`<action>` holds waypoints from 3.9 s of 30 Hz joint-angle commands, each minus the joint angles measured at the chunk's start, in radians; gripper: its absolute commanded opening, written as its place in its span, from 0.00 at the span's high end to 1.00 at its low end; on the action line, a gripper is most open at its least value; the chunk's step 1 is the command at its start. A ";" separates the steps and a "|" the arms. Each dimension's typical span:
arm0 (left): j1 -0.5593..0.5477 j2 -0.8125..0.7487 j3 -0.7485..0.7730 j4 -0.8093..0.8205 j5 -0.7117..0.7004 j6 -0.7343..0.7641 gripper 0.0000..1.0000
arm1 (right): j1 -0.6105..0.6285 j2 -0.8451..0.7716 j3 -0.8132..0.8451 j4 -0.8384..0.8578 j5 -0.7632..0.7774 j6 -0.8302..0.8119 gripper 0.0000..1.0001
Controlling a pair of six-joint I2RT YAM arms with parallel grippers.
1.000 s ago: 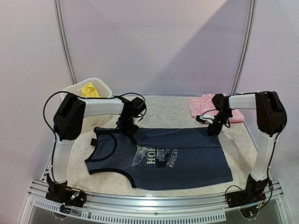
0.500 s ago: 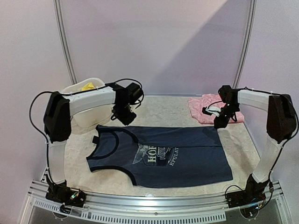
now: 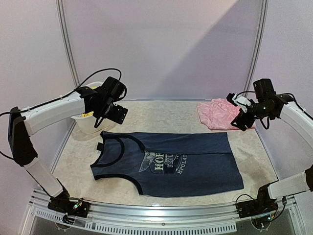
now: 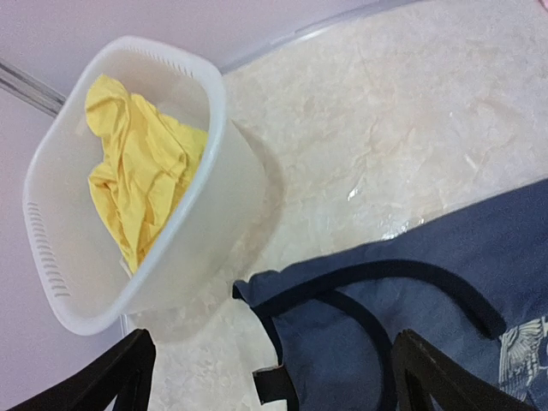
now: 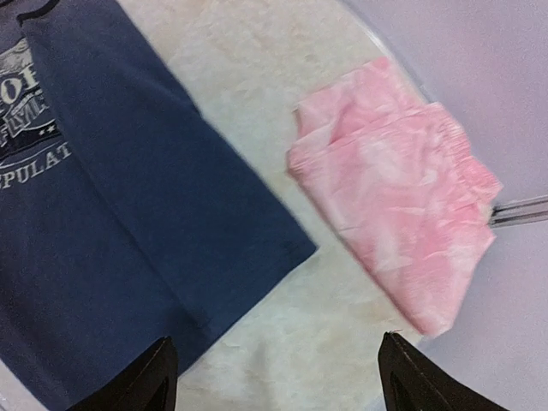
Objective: Fold and stack the mixed laundry pile
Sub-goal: Adjust the 1/3-folded tank top at the center of the board, then pick up the 1/3-folded tank top from the center of the board.
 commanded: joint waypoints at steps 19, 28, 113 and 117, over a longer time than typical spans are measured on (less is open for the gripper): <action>-0.427 0.002 -0.174 -0.039 0.187 0.235 0.26 | 0.089 -0.448 -0.632 -0.437 0.001 -0.763 0.58; -0.437 0.032 -0.170 -0.064 0.163 0.212 0.30 | 0.145 -0.421 -0.725 -0.335 0.033 -0.803 0.61; -0.504 0.117 -0.217 -0.102 0.296 0.579 1.00 | 0.101 -0.288 -0.369 -0.357 -0.097 -0.459 1.00; -0.461 0.150 -0.184 -0.093 0.303 0.588 1.00 | 0.039 -0.202 -0.328 -0.328 -0.117 -0.433 1.00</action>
